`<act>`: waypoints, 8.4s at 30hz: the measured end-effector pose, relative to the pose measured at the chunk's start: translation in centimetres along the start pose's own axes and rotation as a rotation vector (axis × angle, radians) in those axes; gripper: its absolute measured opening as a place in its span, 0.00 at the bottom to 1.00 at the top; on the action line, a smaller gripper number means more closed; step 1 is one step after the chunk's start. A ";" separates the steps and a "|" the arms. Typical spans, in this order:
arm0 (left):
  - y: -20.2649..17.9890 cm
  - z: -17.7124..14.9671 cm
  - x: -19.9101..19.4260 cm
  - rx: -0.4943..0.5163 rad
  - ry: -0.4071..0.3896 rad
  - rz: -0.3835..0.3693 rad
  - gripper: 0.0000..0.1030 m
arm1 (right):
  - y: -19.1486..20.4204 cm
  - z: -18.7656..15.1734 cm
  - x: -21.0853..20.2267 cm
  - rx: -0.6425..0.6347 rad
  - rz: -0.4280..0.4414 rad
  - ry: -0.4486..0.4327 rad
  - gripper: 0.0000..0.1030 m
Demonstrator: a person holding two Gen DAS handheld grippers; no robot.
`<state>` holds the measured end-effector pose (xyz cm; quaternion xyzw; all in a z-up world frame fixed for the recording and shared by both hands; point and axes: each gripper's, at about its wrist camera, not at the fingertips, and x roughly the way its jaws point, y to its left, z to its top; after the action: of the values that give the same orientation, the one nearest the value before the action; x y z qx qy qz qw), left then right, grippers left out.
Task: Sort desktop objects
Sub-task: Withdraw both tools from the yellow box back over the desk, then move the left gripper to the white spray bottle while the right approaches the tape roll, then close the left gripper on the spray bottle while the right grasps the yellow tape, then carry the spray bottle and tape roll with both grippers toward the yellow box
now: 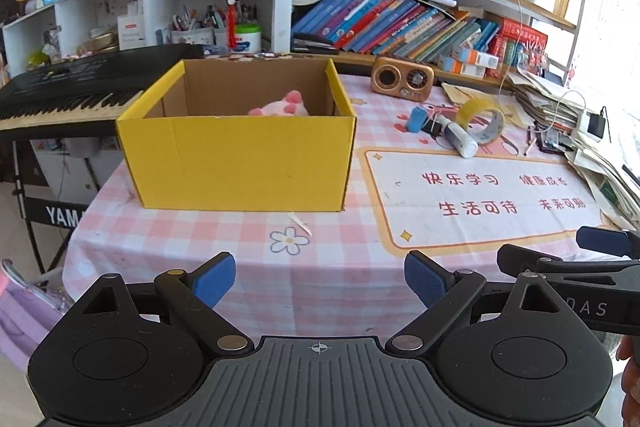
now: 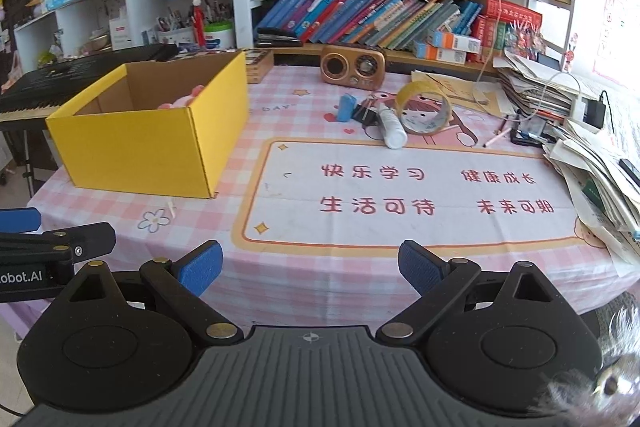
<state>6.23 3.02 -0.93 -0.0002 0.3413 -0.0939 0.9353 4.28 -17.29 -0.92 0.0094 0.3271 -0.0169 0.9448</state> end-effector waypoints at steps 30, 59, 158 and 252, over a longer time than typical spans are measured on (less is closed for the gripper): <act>-9.4 3.6 7.8 0.054 0.088 -0.077 0.91 | -10.4 2.4 5.5 0.058 -0.059 0.102 0.92; -18.7 7.8 15.3 0.063 0.119 -0.008 0.91 | -21.5 7.5 13.4 0.060 0.005 0.090 0.92; -15.2 9.8 13.8 -0.114 -0.041 -0.061 0.30 | -20.0 12.4 20.8 -0.008 0.152 -0.012 0.84; 8.6 2.7 -2.5 -0.237 -0.199 0.053 0.30 | 8.6 7.6 3.6 -0.165 0.446 -0.036 0.84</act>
<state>7.58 11.74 2.25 -0.1110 0.2555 -0.0278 0.9600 12.14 -9.06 2.85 0.0039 0.3002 0.2187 0.9285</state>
